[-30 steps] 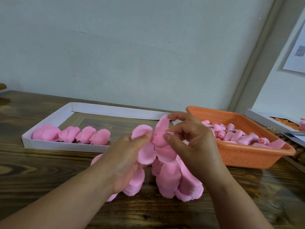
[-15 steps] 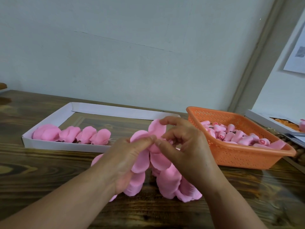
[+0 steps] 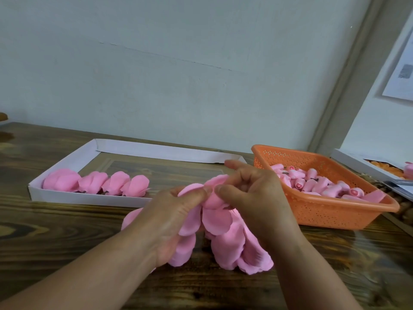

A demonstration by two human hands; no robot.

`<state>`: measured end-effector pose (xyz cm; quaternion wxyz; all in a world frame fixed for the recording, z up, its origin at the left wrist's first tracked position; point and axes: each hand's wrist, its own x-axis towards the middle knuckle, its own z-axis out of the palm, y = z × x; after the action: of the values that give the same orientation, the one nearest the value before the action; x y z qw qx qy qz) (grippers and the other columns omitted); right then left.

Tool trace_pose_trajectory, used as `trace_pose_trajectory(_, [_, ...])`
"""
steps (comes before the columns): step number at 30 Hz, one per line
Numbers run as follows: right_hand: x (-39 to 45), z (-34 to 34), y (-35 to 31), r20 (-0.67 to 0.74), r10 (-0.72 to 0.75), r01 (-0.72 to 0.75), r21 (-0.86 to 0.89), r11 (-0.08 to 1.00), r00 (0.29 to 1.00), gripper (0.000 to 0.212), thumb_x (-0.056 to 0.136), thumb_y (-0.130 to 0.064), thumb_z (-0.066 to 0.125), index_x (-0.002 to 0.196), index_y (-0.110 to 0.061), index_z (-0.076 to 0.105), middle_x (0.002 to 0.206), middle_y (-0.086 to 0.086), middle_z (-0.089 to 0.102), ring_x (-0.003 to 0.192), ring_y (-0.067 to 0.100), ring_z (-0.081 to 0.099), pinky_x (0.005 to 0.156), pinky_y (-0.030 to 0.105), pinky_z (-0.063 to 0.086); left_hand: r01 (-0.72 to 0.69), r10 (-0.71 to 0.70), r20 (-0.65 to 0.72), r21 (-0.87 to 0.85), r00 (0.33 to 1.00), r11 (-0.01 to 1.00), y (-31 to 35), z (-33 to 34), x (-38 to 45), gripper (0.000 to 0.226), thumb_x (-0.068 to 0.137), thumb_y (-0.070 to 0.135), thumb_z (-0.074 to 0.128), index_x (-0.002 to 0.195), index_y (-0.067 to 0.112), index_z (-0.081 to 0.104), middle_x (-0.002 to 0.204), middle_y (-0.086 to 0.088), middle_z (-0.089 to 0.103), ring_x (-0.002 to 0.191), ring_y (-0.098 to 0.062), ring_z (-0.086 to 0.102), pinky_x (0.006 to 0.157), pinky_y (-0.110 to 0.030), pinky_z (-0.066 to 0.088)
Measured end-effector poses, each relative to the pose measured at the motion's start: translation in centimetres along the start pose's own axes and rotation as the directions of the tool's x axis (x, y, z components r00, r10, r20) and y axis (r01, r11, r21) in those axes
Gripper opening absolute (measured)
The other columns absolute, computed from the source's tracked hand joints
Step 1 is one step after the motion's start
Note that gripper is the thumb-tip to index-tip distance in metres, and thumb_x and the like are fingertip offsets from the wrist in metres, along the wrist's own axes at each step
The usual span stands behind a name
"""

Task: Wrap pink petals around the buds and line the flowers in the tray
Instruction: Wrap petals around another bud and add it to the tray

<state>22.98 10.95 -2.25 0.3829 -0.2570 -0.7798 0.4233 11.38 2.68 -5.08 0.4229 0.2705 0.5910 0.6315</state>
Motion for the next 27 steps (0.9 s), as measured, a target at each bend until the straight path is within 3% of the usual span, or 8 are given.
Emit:
trace_pose_trajectory(4, [0.0, 0.1, -0.2, -0.026, 0.029, -0.029, -0.016, 0.999, 0.999, 0.026, 0.069, 0.007, 0.066, 0.050, -0.010, 0.063, 0.075, -0.007, 0.071, 0.103, -0.012, 0.056, 0.084, 0.046, 0.054, 0.024, -0.026, -0.055, -0.032, 0.998, 0.999, -0.1, 0.2, -0.1, 0.029, 0.090, 0.037, 0.063, 0.103, 0.012, 0.070, 0.102, -0.019, 0.071, 0.103, -0.039, 0.065, 0.095, -0.056, 0.047])
trace_pose_trajectory(9, [0.0, 0.3, -0.5, -0.084, -0.010, 0.003, -0.084, 0.996, 0.996, 0.032, 0.075, 0.006, 0.065, 0.054, -0.018, 0.063, 0.069, 0.002, 0.069, 0.065, 0.023, 0.066, 0.062, 0.049, 0.057, 0.018, -0.028, -0.111, -0.088, 0.993, 0.996, -0.3, 0.5, -0.1, 0.024, 0.091, 0.033, 0.063, 0.103, 0.013, 0.070, 0.095, -0.017, 0.072, 0.093, -0.033, 0.066, 0.085, -0.049, 0.051])
trace_pose_trajectory(11, [0.1, 0.2, -0.6, -0.111, -0.036, 0.024, -0.110, 0.994, 0.993, 0.029, 0.075, 0.005, 0.065, 0.056, -0.017, 0.062, 0.062, 0.008, 0.067, 0.061, 0.031, 0.064, 0.057, 0.050, 0.055, 0.006, -0.012, -0.086, -0.063, 0.996, 0.998, -0.4, 0.5, -0.2, 0.024, 0.092, 0.034, 0.061, 0.099, 0.013, 0.071, 0.094, -0.018, 0.072, 0.088, -0.029, 0.066, 0.077, -0.042, 0.050])
trace_pose_trajectory(13, [0.2, 0.0, -0.5, -0.116, -0.063, 0.046, -0.140, 0.989, 0.991, 0.023, 0.073, 0.005, 0.065, 0.058, -0.012, 0.063, 0.058, 0.012, 0.065, 0.060, 0.034, 0.063, 0.055, 0.049, 0.054, -0.007, 0.006, -0.033, -0.029, 0.999, 1.000, -0.3, 0.5, -0.3, 0.023, 0.093, 0.034, 0.058, 0.097, 0.015, 0.071, 0.093, -0.015, 0.073, 0.089, -0.026, 0.067, 0.080, -0.039, 0.051])
trace_pose_trajectory(15, [0.3, -0.3, -0.4, -0.117, -0.082, 0.060, -0.178, 0.982, 0.990, 0.018, 0.073, 0.004, 0.066, 0.060, -0.009, 0.063, 0.057, 0.012, 0.065, 0.059, 0.034, 0.062, 0.054, 0.047, 0.053, -0.041, 0.040, 0.010, 0.014, 0.999, 0.999, -0.2, 0.6, -0.4, 0.021, 0.096, 0.032, 0.053, 0.099, 0.020, 0.070, 0.091, -0.007, 0.075, 0.095, -0.024, 0.069, 0.089, -0.042, 0.053])
trace_pose_trajectory(18, [0.5, -0.8, -0.2, -0.113, -0.096, 0.067, -0.241, 0.968, 0.989, 0.014, 0.073, 0.002, 0.067, 0.062, -0.006, 0.064, 0.057, 0.010, 0.065, 0.059, 0.030, 0.063, 0.053, 0.040, 0.052, -0.074, 0.088, -0.095, 0.150, 0.992, 0.986, -0.2, 0.6, -0.4, 0.023, 0.097, 0.038, 0.049, 0.101, 0.024, 0.066, 0.095, -0.002, 0.070, 0.095, -0.022, 0.063, 0.090, -0.044, 0.051])
trace_pose_trajectory(23, [0.4, -0.6, -0.2, -0.084, -0.117, 0.088, -0.291, 0.953, 0.990, 0.021, 0.075, 0.001, 0.067, 0.062, -0.014, 0.060, 0.048, -0.006, 0.055, 0.046, 0.010, 0.049, 0.050, 0.032, 0.045, -0.108, 0.144, -0.143, 0.235, 0.979, 0.966, 0.0, 0.8, -0.9, 0.027, 0.096, 0.043, 0.047, 0.090, 0.024, 0.065, 0.083, 0.001, 0.067, 0.079, -0.014, 0.059, 0.062, -0.029, 0.041])
trace_pose_trajectory(27, [0.3, 0.0, -0.3, -0.018, -0.100, 0.093, -0.226, 0.970, 0.995, 0.028, 0.080, -0.002, 0.067, 0.092, -0.026, 0.056, 0.067, -0.002, 0.061, 0.054, 0.005, 0.051, 0.055, 0.025, 0.047, -0.117, 0.150, -0.189, 0.175, 0.970, 0.978, 0.1, 0.7, -0.7, 0.031, 0.095, 0.042, 0.050, 0.077, 0.023, 0.066, 0.084, -0.001, 0.069, 0.084, -0.018, 0.061, 0.080, -0.035, 0.048])
